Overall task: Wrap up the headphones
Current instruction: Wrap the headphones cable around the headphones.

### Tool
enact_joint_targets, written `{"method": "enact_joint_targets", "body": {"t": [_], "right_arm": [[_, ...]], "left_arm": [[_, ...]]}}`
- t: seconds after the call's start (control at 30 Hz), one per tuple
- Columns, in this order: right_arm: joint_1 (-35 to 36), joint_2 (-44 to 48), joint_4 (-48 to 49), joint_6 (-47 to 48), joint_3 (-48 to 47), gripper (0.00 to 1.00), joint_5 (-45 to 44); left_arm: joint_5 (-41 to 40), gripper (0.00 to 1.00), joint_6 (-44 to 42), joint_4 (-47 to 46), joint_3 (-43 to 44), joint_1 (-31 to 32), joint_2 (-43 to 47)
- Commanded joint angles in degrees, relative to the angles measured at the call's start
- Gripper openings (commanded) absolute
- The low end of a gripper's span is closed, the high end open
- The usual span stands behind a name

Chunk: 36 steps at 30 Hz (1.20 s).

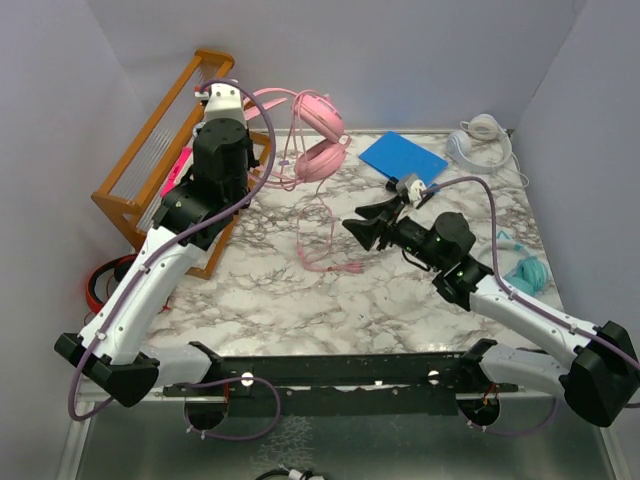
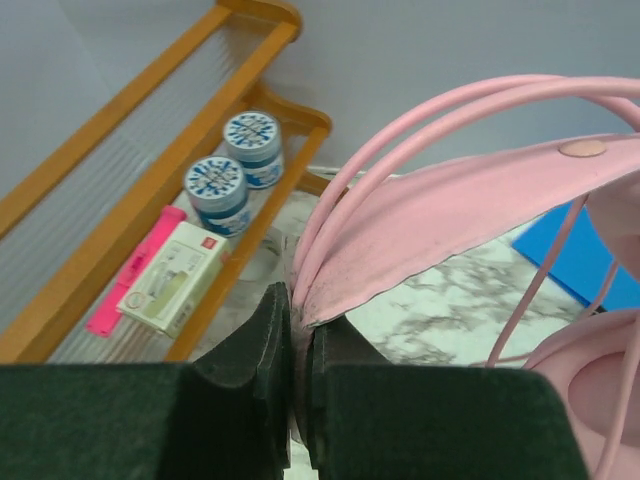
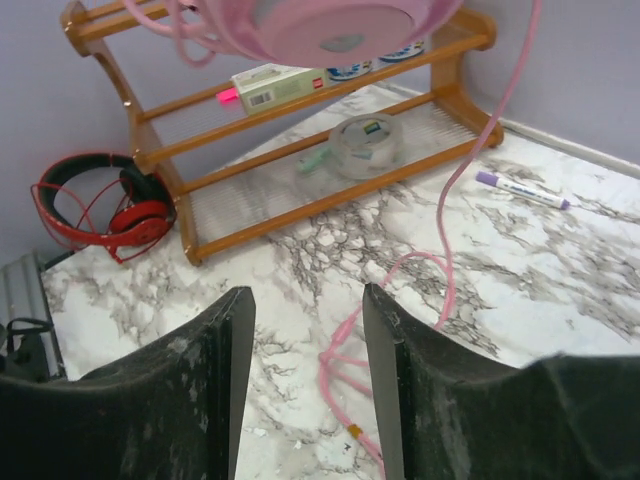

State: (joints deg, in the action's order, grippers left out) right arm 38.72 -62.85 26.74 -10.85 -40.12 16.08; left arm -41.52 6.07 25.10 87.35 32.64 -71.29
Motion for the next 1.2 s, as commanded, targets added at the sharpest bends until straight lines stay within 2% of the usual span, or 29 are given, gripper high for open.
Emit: {"method": "enact_joint_targets", "body": {"t": [0.0,0.1,0.2,0.27,0.47,0.57,0.67,0.73,1.0,1.17], "right_arm": [[0.04,2.96,13.20,0.72,5.97,0.56,-7.09],[0.04,1.39,10.04,1.34,4.70,0.60,-8.64],[0.04,-0.07,7.97,0.67,3.66,0.69,-10.69],[0.00,-0.39,7.59,-0.45,3.42,0.76,-11.44],[-0.04,-0.69,6.74,-1.45,2.81,0.79,-12.04],[-0.13,-0.08,5.68,-1.45,3.25,0.79,-13.50],[-0.53,1.14,6.93,-2.99,5.61,0.79,-12.80],[-0.83,1.64,7.54,-4.36,6.77,0.80,-12.09],[-1.01,1.51,9.38,-6.30,8.44,0.80,-10.58],[-1.15,2.05,8.97,-6.35,8.57,0.80,-11.08]], "left_arm": [[14.10,0.00,14.19,10.78,9.33,-0.57,-2.68],[21.78,0.00,16.37,14.99,14.79,-1.67,-5.86],[31.14,0.00,17.87,18.44,18.08,-3.49,-9.46],[34.49,0.00,18.92,21.60,20.08,-5.64,-12.62],[43.54,0.00,23.06,23.24,19.67,-11.16,-17.65],[42.20,0.00,31.57,23.91,18.42,-11.72,-18.66],[37.10,0.00,38.77,26.00,17.12,-11.73,-17.91],[36.74,0.00,40.26,27.51,16.53,-11.73,-17.66],[41.45,0.04,40.89,27.81,12.30,-11.79,-16.44],[53.59,0.00,41.23,28.65,12.66,-17.91,-19.37]]}}
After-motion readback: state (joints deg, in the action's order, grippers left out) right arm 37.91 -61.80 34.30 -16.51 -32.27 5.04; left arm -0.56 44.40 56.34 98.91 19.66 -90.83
